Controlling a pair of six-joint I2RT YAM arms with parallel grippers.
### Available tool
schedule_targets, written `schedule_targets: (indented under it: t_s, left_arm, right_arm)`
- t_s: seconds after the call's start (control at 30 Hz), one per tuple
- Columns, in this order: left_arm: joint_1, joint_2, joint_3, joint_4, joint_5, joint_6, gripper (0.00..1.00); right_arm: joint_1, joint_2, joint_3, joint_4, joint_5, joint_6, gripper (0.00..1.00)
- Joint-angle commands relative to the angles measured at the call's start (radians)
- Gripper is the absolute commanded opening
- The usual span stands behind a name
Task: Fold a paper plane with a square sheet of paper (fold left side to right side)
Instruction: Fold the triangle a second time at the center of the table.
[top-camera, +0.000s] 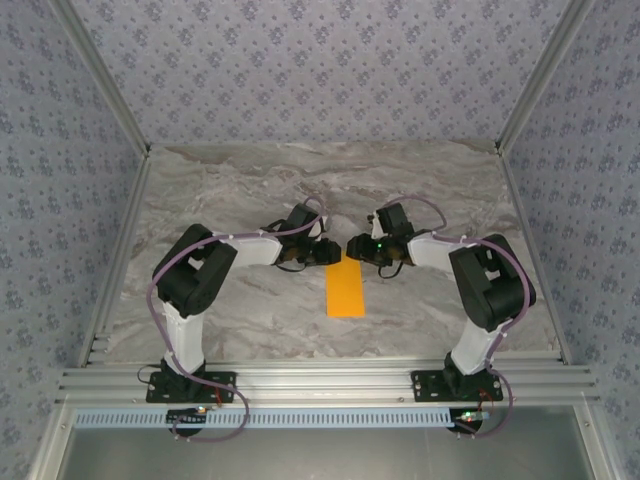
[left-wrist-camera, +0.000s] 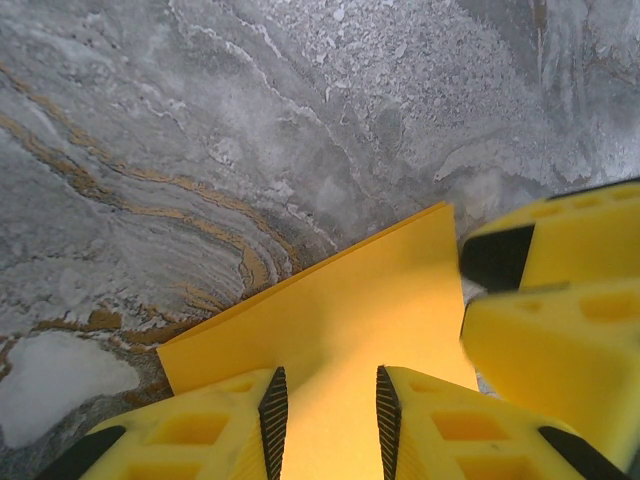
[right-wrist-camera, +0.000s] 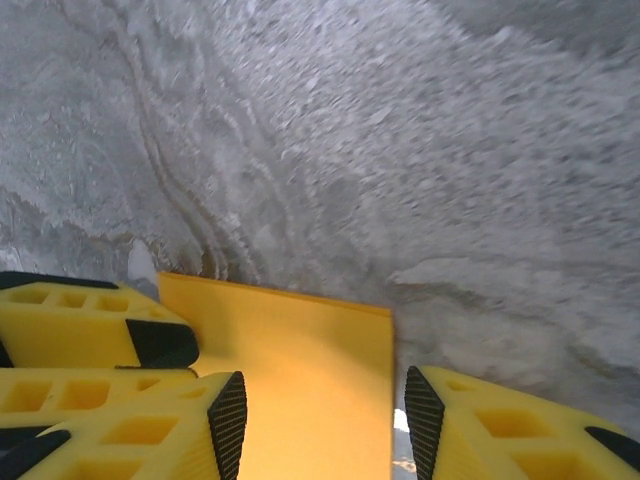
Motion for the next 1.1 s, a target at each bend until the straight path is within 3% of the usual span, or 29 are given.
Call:
schedule_targets:
  t_s: [0.0,0.37,0.67,1.07]
  left_arm:
    - [-0.023,0.031,-0.014,-0.032,-0.010,-0.008,0.32]
    - [-0.023,0.034,-0.010,-0.032,-0.009,-0.012,0.32]
    - [-0.023,0.045,-0.007,-0.029,-0.008,-0.013,0.32]
    - [-0.023,0.038,-0.007,-0.026,-0.002,-0.012,0.32]
  right_arm:
    - [0.032,-0.018,-0.006,-0.058,-0.011,0.004,0.50]
    - [0.042,-0.063,-0.042,-0.114,0.005,0.020,0.50]
    - [0.042,-0.165,-0.093,-0.090,-0.029,0.050,0.46]
    - [0.049,-0.187,-0.146,-0.061,-0.069,0.113,0.44]
